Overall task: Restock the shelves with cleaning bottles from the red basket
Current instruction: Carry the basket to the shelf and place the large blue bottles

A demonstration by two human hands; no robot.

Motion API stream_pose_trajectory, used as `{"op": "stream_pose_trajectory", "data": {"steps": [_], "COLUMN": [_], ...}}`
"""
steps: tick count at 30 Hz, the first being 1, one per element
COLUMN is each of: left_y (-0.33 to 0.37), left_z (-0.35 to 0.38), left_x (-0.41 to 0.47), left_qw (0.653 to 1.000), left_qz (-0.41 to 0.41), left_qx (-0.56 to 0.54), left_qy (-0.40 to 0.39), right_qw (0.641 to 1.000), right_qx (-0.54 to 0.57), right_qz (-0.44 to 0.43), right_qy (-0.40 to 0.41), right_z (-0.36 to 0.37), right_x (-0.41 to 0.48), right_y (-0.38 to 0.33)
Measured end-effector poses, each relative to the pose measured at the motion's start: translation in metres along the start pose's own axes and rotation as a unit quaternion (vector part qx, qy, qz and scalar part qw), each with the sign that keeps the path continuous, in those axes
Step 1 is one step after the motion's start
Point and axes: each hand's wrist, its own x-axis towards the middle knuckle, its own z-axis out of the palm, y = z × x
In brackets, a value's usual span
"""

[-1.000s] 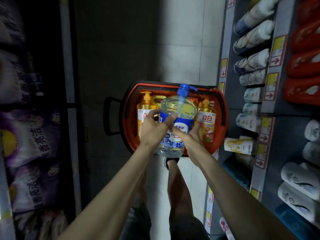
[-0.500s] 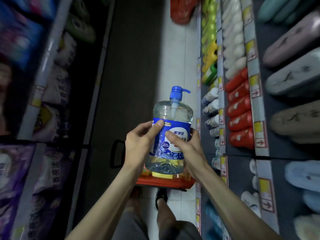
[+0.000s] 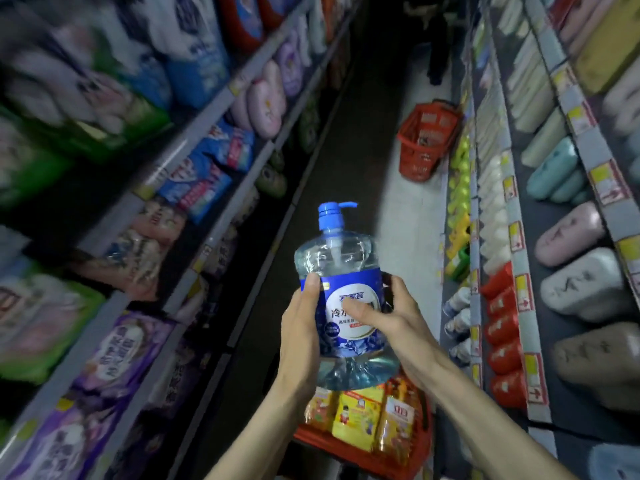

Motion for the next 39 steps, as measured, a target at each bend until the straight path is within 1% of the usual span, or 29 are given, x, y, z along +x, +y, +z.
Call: {"op": "stream_pose_trajectory", "data": {"steps": [3, 9, 14, 19, 25, 29, 34, 39], "left_y": [0.017, 0.057, 0.088, 0.116, 0.148, 0.165, 0.171, 0.172], "left_z": [-0.014, -0.07, -0.139, -0.216, -0.312, -0.361, -0.406, -0.438], "left_x": [-0.015, -0.057, -0.107, -0.185, -0.302, -0.379, -0.468, -0.531], "left_qw": [0.999, 0.992, 0.98, 0.958, 0.935, 0.909, 0.866, 0.817], "left_qz": [-0.002, 0.04, 0.118, 0.212, 0.28, 0.314, 0.336, 0.375], "left_qx": [-0.035, -0.042, -0.057, -0.031, 0.031, 0.067, 0.112, 0.11], "left_qy": [0.032, 0.11, 0.148, 0.189, 0.216, 0.267, 0.353, 0.425], "right_qw": [0.998, 0.987, 0.967, 0.935, 0.889, 0.848, 0.796, 0.745], "right_qx": [-0.022, -0.045, -0.073, -0.115, -0.131, -0.129, -0.12, -0.107], "right_qz": [-0.005, -0.019, -0.047, -0.108, -0.191, -0.23, -0.251, -0.241], "right_qy": [-0.057, -0.154, -0.241, -0.318, -0.395, -0.459, -0.537, -0.613], "right_z": [0.019, 0.088, 0.163, 0.254, 0.363, 0.43, 0.497, 0.556], "right_x": [-0.001, -0.02, -0.053, -0.107, -0.191, -0.247, -0.312, -0.36], "right_y": [-0.011, -0.015, -0.024, -0.032, -0.026, -0.023, -0.018, -0.008]}}
